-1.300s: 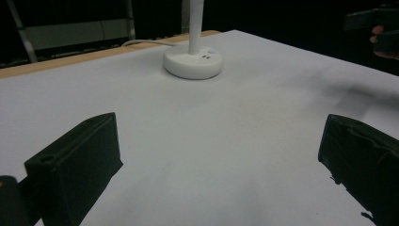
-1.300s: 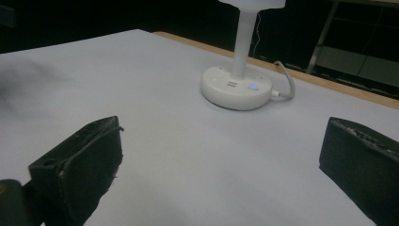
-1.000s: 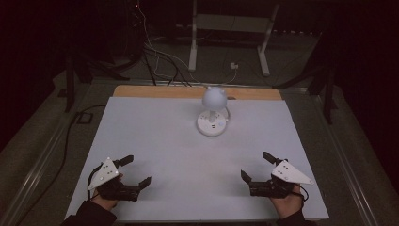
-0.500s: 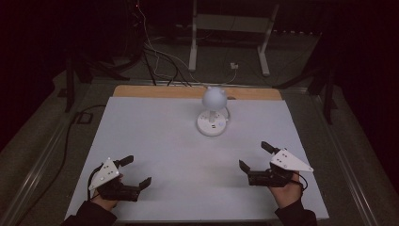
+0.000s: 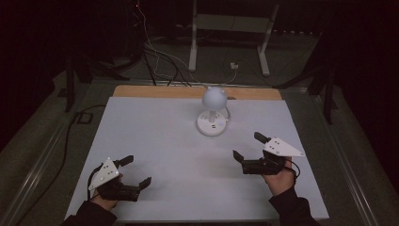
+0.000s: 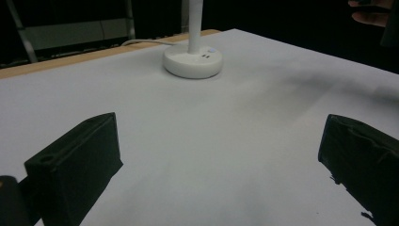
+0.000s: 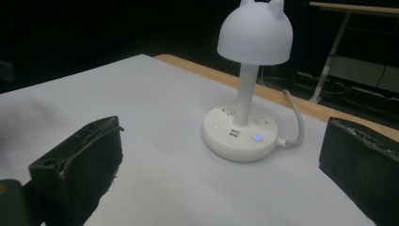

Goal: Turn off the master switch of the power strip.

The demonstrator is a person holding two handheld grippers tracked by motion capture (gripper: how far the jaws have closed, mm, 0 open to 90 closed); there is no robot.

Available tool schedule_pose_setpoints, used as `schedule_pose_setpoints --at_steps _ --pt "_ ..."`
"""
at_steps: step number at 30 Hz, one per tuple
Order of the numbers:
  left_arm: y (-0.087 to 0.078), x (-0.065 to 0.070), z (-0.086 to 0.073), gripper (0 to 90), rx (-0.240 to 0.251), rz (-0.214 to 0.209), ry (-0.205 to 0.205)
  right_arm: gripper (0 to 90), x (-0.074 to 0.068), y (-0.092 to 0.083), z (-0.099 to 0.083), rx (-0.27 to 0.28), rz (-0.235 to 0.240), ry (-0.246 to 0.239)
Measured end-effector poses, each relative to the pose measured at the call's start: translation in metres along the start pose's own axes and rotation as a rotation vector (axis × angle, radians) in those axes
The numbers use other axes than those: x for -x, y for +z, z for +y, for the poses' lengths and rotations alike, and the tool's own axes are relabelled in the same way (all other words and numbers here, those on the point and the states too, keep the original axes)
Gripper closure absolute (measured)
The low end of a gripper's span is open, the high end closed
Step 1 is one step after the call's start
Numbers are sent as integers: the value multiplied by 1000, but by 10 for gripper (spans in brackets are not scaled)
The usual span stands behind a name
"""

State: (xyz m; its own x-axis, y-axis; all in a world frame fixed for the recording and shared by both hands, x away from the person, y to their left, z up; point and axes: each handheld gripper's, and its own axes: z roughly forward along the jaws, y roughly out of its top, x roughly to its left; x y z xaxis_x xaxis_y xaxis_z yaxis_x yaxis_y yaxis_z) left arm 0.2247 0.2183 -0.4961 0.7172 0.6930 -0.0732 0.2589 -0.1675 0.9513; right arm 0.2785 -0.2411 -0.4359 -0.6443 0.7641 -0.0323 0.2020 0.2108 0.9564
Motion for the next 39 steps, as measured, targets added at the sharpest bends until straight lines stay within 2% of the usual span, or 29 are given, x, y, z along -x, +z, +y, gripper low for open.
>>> schedule_pose_setpoints --at_steps 10,22,35,39 --pt "0 0 0 3 4 -4 2 1 4 23 11 11 5 -18" --pt "0 1 0 3 2 -4 1 1 9 50 22 8 16 -12" --pt "0 1 0 3 8 -4 1 1 15 72 21 21 -19 -17" --pt "0 1 1 3 10 -4 3 1 19 80 19 18 -12 -4"
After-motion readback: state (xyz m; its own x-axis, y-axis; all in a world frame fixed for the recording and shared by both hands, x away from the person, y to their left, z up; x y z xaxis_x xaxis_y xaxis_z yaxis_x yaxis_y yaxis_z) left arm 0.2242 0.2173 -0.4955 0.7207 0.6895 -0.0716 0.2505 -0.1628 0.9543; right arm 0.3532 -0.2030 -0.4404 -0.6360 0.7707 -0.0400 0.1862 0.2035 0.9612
